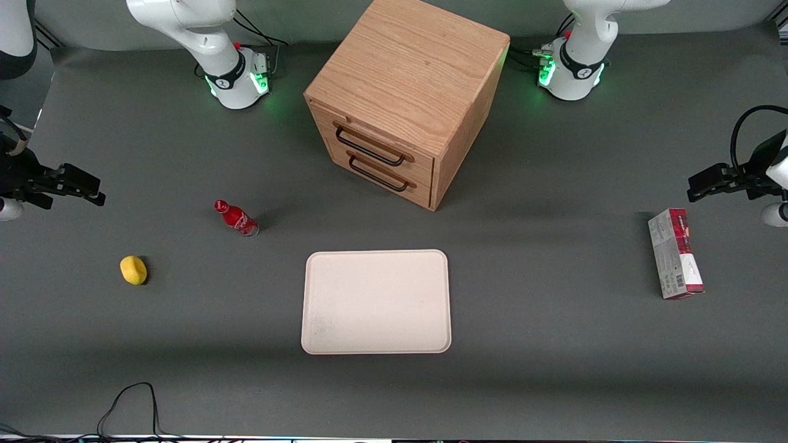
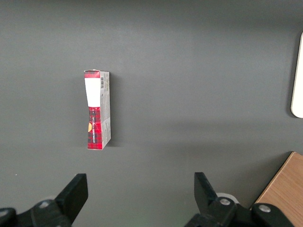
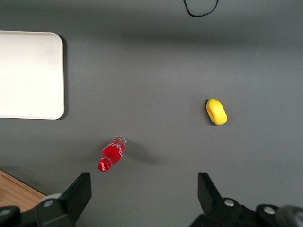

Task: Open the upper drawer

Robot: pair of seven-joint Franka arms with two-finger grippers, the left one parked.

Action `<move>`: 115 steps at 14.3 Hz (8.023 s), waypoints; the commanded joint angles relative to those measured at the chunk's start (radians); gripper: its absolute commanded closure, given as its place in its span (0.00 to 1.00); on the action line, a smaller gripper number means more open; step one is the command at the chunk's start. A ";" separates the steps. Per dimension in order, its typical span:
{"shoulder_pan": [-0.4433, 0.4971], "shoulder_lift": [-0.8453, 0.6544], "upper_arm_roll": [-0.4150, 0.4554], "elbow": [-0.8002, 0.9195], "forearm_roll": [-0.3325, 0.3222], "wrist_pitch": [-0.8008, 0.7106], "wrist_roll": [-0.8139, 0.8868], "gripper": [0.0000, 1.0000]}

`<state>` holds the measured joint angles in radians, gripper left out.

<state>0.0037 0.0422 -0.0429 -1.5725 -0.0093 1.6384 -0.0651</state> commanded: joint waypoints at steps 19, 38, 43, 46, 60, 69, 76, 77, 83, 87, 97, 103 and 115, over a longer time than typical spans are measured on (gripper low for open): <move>0.430 0.245 0.037 0.226 0.014 -0.002 -0.018 0.00; 0.751 0.208 0.037 0.128 0.075 -0.029 -0.267 0.00; 0.746 0.179 0.023 0.089 0.152 -0.025 -0.301 0.00; 0.746 0.180 0.017 0.048 0.152 0.021 -0.303 0.00; 0.754 0.151 0.020 -0.207 0.146 0.284 -0.301 0.00; 0.754 0.179 0.020 -0.228 0.138 0.337 -0.301 0.00; 0.746 0.208 0.017 -0.225 0.138 0.354 -0.300 0.00; 0.745 0.208 0.017 -0.224 0.138 0.353 -0.300 0.00; 0.699 0.248 0.015 -0.160 0.121 0.339 -0.303 0.00; 0.661 0.291 0.015 -0.100 0.121 0.339 -0.340 0.00; 0.564 0.367 0.015 -0.006 0.117 0.316 -0.386 0.00; 0.509 0.441 0.015 0.101 0.077 0.261 -0.386 0.00; 0.421 0.530 0.015 0.242 0.078 0.201 -0.446 0.00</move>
<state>0.4397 0.5389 -0.0315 -1.3905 0.0809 1.8627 -0.4838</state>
